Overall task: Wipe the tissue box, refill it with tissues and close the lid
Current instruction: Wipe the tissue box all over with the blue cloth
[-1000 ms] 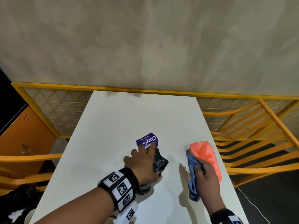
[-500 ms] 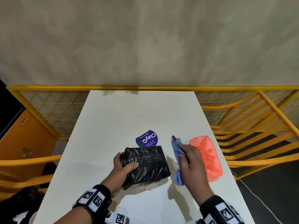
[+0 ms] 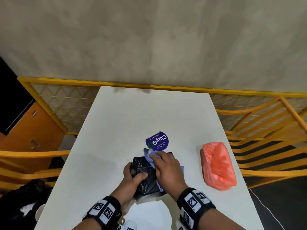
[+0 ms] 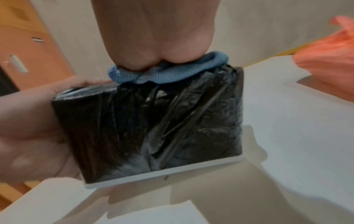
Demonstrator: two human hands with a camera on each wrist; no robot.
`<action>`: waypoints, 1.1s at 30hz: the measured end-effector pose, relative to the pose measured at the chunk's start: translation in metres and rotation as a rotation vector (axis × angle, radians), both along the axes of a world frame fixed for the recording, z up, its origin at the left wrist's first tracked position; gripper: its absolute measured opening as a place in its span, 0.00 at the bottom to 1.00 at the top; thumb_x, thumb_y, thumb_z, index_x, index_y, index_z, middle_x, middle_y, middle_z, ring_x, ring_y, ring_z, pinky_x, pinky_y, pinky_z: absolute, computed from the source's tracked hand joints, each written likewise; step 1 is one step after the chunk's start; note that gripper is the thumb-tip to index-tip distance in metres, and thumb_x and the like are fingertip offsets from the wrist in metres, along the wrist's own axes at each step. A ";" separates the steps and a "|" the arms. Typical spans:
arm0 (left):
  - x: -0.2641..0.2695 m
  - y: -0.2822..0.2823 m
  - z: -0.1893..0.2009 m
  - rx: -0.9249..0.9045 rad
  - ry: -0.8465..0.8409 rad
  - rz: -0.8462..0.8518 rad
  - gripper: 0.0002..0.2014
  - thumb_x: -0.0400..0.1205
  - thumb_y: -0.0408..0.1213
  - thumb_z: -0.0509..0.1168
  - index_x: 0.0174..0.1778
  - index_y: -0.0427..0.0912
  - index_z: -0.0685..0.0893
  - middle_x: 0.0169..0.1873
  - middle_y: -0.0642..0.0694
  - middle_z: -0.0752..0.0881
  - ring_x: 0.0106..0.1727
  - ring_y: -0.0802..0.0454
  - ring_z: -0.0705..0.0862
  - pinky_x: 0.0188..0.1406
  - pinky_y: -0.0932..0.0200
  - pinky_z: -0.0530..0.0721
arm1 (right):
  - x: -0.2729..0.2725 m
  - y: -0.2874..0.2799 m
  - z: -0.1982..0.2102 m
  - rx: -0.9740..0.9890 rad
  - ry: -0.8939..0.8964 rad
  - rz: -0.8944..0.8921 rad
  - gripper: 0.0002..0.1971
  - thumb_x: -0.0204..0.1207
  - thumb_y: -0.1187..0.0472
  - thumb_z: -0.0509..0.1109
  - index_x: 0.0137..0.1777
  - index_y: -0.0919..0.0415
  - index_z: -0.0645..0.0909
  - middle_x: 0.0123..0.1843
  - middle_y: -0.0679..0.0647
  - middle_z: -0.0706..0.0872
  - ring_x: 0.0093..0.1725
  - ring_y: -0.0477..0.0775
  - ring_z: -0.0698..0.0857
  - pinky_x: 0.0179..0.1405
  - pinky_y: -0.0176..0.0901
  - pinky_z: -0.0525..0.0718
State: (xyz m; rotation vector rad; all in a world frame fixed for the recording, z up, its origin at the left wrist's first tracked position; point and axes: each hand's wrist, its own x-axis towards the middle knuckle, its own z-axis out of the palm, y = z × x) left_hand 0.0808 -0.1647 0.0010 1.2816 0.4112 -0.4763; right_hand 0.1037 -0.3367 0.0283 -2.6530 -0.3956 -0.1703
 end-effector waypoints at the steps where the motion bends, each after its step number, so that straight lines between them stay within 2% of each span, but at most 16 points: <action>1: -0.002 0.000 -0.001 0.000 0.003 0.003 0.42 0.70 0.41 0.74 0.78 0.58 0.61 0.65 0.45 0.84 0.58 0.49 0.90 0.52 0.52 0.89 | 0.002 -0.006 -0.002 0.002 0.013 -0.033 0.23 0.71 0.59 0.59 0.66 0.50 0.81 0.61 0.50 0.84 0.52 0.59 0.82 0.41 0.52 0.83; 5: 0.000 0.000 -0.001 -0.016 0.013 -0.011 0.44 0.74 0.40 0.76 0.79 0.61 0.57 0.68 0.46 0.81 0.63 0.47 0.87 0.50 0.55 0.88 | 0.010 -0.028 -0.012 0.029 0.039 -0.133 0.23 0.71 0.59 0.56 0.64 0.52 0.83 0.60 0.52 0.85 0.50 0.62 0.83 0.43 0.55 0.85; 8: 0.003 0.002 -0.002 -0.006 0.012 -0.040 0.49 0.69 0.44 0.77 0.82 0.61 0.55 0.70 0.44 0.80 0.64 0.46 0.86 0.57 0.51 0.88 | 0.012 -0.034 -0.017 0.100 0.050 -0.198 0.22 0.73 0.61 0.56 0.64 0.52 0.83 0.61 0.50 0.84 0.52 0.59 0.81 0.50 0.47 0.80; 11: 0.005 0.003 -0.003 -0.001 0.011 -0.059 0.51 0.67 0.46 0.78 0.82 0.61 0.54 0.71 0.43 0.79 0.65 0.44 0.86 0.62 0.47 0.87 | 0.015 -0.039 -0.018 0.172 0.038 -0.187 0.20 0.76 0.67 0.61 0.65 0.53 0.82 0.60 0.51 0.82 0.55 0.55 0.79 0.54 0.38 0.71; 15: 0.006 0.004 -0.003 0.005 0.006 -0.075 0.53 0.65 0.48 0.79 0.81 0.64 0.54 0.70 0.42 0.79 0.65 0.43 0.86 0.64 0.43 0.87 | 0.019 -0.044 -0.017 0.298 0.089 -0.212 0.21 0.78 0.70 0.61 0.68 0.54 0.82 0.60 0.52 0.82 0.59 0.52 0.80 0.61 0.40 0.77; 18: 0.004 0.004 -0.003 0.008 0.011 -0.074 0.54 0.63 0.49 0.80 0.80 0.65 0.54 0.70 0.42 0.79 0.65 0.42 0.86 0.65 0.40 0.86 | 0.016 -0.039 -0.017 0.247 0.058 -0.208 0.20 0.77 0.65 0.59 0.66 0.53 0.82 0.60 0.51 0.82 0.57 0.54 0.79 0.57 0.41 0.76; 19: 0.003 0.004 -0.003 0.012 0.010 -0.073 0.54 0.62 0.51 0.80 0.80 0.66 0.55 0.70 0.43 0.80 0.64 0.42 0.86 0.66 0.40 0.86 | 0.015 -0.037 -0.013 0.257 0.057 -0.209 0.19 0.78 0.66 0.60 0.66 0.53 0.82 0.60 0.51 0.82 0.56 0.51 0.78 0.56 0.37 0.75; 21: 0.001 0.004 -0.002 0.017 0.003 -0.073 0.55 0.61 0.51 0.81 0.80 0.65 0.55 0.69 0.44 0.80 0.64 0.43 0.87 0.66 0.42 0.86 | 0.018 -0.041 -0.016 0.395 0.091 -0.288 0.18 0.81 0.69 0.60 0.66 0.54 0.82 0.60 0.52 0.82 0.55 0.37 0.78 0.54 0.24 0.72; 22: 0.001 0.004 -0.002 0.016 0.001 -0.072 0.54 0.62 0.51 0.80 0.80 0.64 0.55 0.69 0.44 0.80 0.64 0.43 0.86 0.65 0.43 0.86 | 0.020 -0.046 -0.020 0.480 0.137 -0.361 0.17 0.83 0.66 0.60 0.66 0.52 0.82 0.60 0.53 0.81 0.54 0.36 0.79 0.53 0.24 0.72; 23: 0.000 0.004 -0.001 0.016 -0.001 -0.073 0.53 0.63 0.50 0.80 0.81 0.63 0.54 0.69 0.44 0.80 0.64 0.44 0.86 0.64 0.45 0.86 | 0.022 -0.052 -0.023 0.564 0.167 -0.429 0.16 0.83 0.60 0.59 0.66 0.46 0.81 0.62 0.56 0.82 0.55 0.42 0.81 0.54 0.31 0.76; 24: 0.000 0.004 0.000 0.015 -0.002 -0.074 0.53 0.65 0.49 0.79 0.81 0.63 0.54 0.69 0.44 0.80 0.64 0.44 0.86 0.62 0.47 0.86 | 0.024 -0.058 -0.025 0.605 0.161 -0.509 0.16 0.82 0.55 0.59 0.66 0.42 0.80 0.63 0.59 0.82 0.55 0.52 0.83 0.54 0.43 0.82; 25: 0.000 0.004 0.000 0.017 -0.002 -0.074 0.52 0.66 0.48 0.78 0.81 0.63 0.53 0.69 0.45 0.79 0.65 0.44 0.86 0.61 0.48 0.86 | 0.025 -0.065 -0.025 0.611 0.144 -0.576 0.16 0.81 0.53 0.59 0.65 0.41 0.79 0.62 0.60 0.82 0.56 0.58 0.84 0.55 0.55 0.85; 26: 0.000 0.004 0.001 0.017 -0.001 -0.074 0.52 0.66 0.48 0.78 0.82 0.63 0.53 0.69 0.46 0.79 0.65 0.45 0.86 0.62 0.48 0.86 | 0.024 -0.070 -0.022 0.593 0.116 -0.616 0.16 0.81 0.56 0.60 0.65 0.43 0.80 0.61 0.58 0.82 0.57 0.59 0.84 0.58 0.58 0.84; 27: 0.000 0.004 0.001 0.018 -0.006 -0.072 0.54 0.65 0.50 0.79 0.82 0.63 0.52 0.69 0.46 0.79 0.65 0.45 0.86 0.63 0.47 0.86 | 0.023 -0.071 -0.017 0.554 0.082 -0.625 0.15 0.82 0.59 0.60 0.65 0.48 0.81 0.60 0.57 0.82 0.58 0.57 0.82 0.61 0.57 0.82; 29: 0.000 0.003 0.001 0.020 -0.014 -0.075 0.57 0.61 0.54 0.80 0.82 0.63 0.52 0.69 0.48 0.79 0.66 0.46 0.85 0.67 0.44 0.84 | 0.018 -0.061 -0.005 0.434 0.011 -0.549 0.15 0.81 0.64 0.61 0.64 0.54 0.82 0.58 0.57 0.81 0.57 0.57 0.80 0.58 0.53 0.80; 33: 0.001 -0.003 0.001 0.038 -0.025 -0.092 0.55 0.66 0.52 0.78 0.83 0.60 0.50 0.67 0.50 0.80 0.65 0.47 0.86 0.66 0.44 0.85 | -0.006 -0.011 -0.004 0.102 0.045 -0.326 0.20 0.68 0.66 0.70 0.61 0.51 0.84 0.55 0.56 0.83 0.49 0.63 0.81 0.41 0.54 0.83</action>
